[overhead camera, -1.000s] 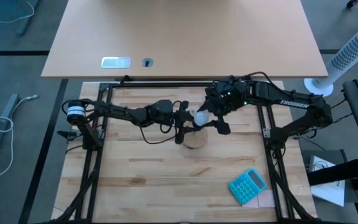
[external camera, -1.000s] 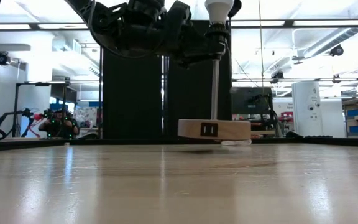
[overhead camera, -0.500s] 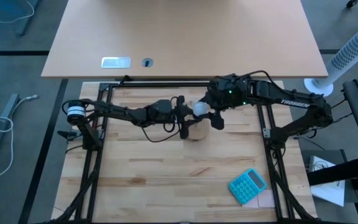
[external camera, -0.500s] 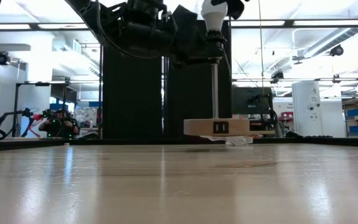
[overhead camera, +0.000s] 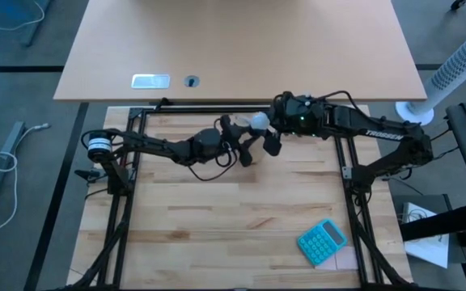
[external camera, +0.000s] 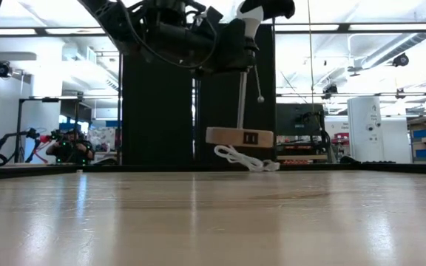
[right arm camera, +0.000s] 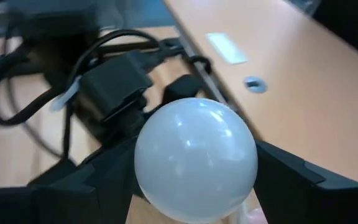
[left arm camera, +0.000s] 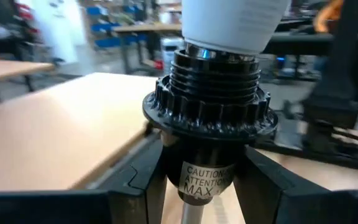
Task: Screw lightbulb
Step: Insert the lightbulb into the lamp
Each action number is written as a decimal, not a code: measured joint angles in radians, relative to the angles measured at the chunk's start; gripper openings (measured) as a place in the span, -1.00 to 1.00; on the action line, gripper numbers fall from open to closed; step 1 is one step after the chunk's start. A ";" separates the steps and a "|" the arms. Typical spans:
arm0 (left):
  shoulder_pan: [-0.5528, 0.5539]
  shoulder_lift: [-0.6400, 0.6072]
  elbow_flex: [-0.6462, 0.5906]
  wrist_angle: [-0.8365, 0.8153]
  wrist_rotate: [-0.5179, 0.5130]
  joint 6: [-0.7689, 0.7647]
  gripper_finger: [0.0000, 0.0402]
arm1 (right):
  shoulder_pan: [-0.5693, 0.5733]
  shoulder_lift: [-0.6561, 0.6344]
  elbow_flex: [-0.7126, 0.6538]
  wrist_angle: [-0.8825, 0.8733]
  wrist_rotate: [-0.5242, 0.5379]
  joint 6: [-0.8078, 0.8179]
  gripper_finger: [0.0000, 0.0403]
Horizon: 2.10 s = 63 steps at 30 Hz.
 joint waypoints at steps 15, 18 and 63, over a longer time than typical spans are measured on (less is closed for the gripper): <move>0.013 0.081 0.178 -0.077 -0.221 0.112 -0.30 | -0.002 0.011 -0.004 0.115 0.212 0.131 0.36; 0.018 0.090 0.194 -0.096 -0.212 0.119 -0.30 | -0.002 0.010 -0.004 0.109 0.205 0.131 0.47; 0.007 0.004 0.050 -0.077 0.694 0.008 -0.30 | 0.018 -0.054 -0.004 -0.074 -0.525 -0.190 0.87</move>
